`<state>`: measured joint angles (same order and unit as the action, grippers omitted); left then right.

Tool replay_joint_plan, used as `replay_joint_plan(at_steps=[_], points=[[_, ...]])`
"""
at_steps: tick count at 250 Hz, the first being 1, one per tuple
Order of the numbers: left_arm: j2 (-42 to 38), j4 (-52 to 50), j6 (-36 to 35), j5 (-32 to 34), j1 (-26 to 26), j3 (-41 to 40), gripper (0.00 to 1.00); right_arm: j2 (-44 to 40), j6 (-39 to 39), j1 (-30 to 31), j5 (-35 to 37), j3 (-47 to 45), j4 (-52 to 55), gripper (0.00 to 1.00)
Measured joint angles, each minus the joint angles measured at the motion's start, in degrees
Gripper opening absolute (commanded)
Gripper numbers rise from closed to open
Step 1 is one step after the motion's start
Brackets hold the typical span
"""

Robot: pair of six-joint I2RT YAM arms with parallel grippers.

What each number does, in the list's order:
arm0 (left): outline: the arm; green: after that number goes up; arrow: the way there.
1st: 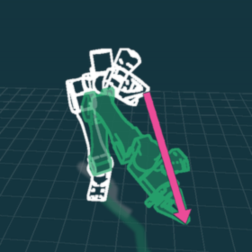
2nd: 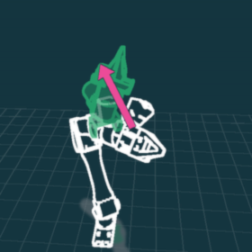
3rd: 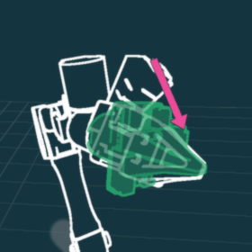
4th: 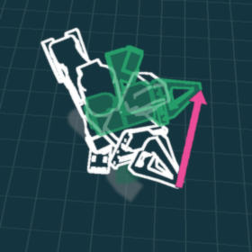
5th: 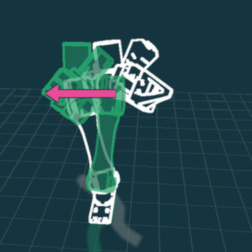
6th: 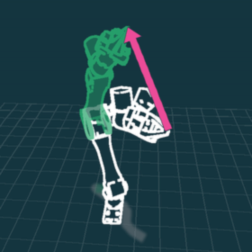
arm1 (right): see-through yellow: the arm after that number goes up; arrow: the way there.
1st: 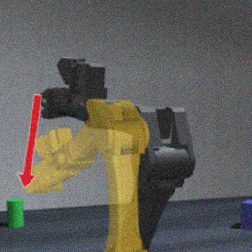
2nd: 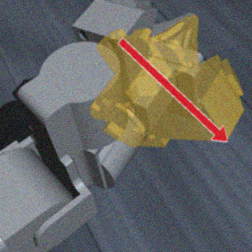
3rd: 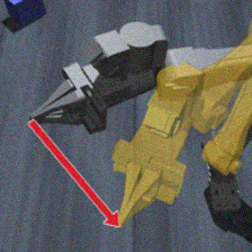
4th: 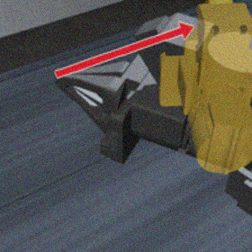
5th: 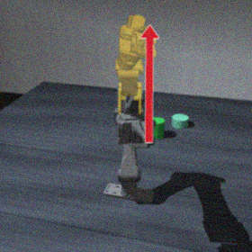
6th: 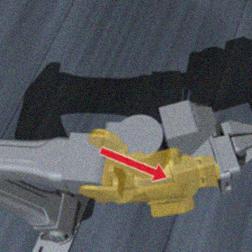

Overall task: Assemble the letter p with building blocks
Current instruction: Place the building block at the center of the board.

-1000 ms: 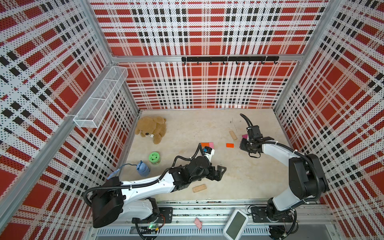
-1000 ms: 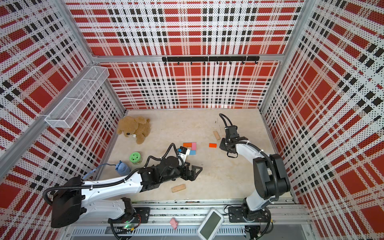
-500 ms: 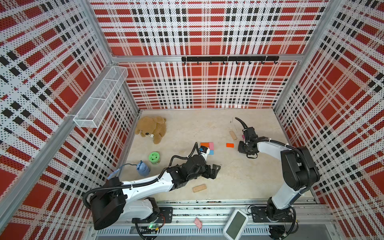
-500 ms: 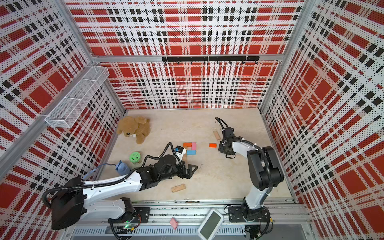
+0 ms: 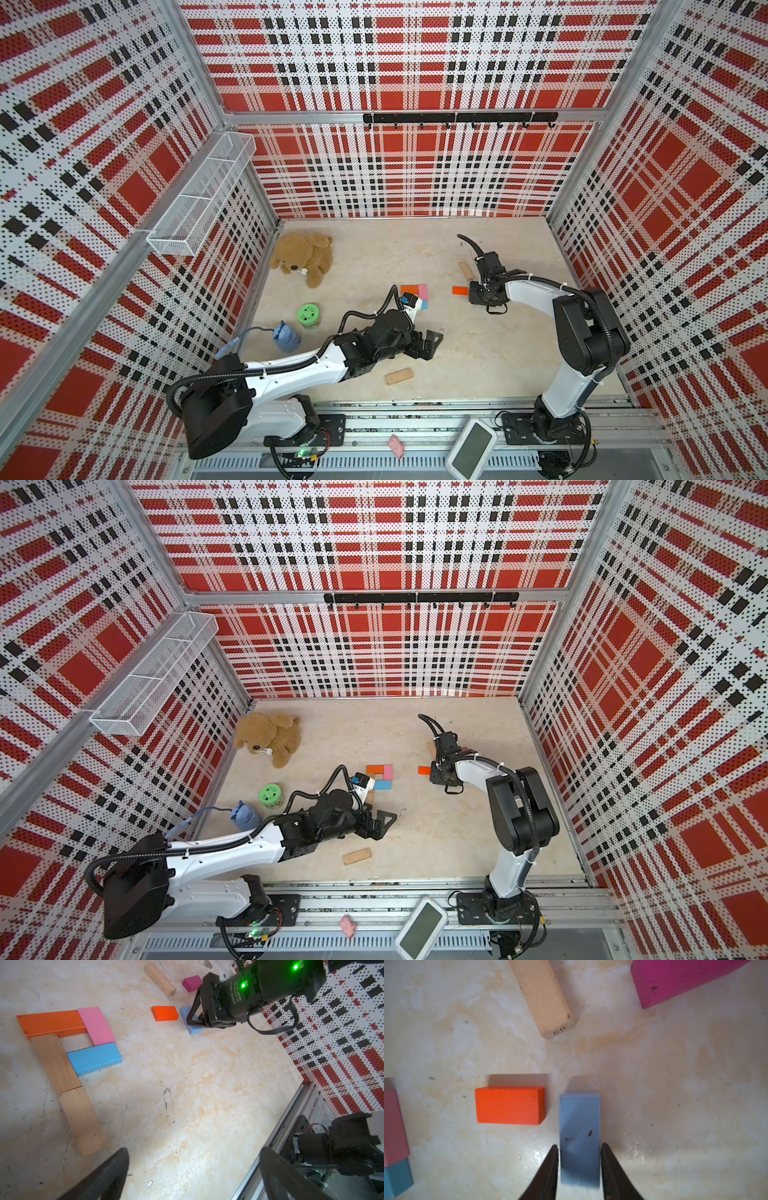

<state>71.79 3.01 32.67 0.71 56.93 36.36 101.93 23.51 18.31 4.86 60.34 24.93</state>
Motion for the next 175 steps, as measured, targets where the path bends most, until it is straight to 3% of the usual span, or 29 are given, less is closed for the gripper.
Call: replay_joint_plan(at_steps=[103,175], points=[[0.0,0.0,-0.2,-0.2,0.0,0.0,0.99,-0.4,0.0,0.6,0.1,0.0,1.0,0.53],[0.9,0.4,-0.4,-1.6,0.0,0.3,0.99,-6.9,2.2,-5.5,-7.1,-3.6,-4.1,0.35]])
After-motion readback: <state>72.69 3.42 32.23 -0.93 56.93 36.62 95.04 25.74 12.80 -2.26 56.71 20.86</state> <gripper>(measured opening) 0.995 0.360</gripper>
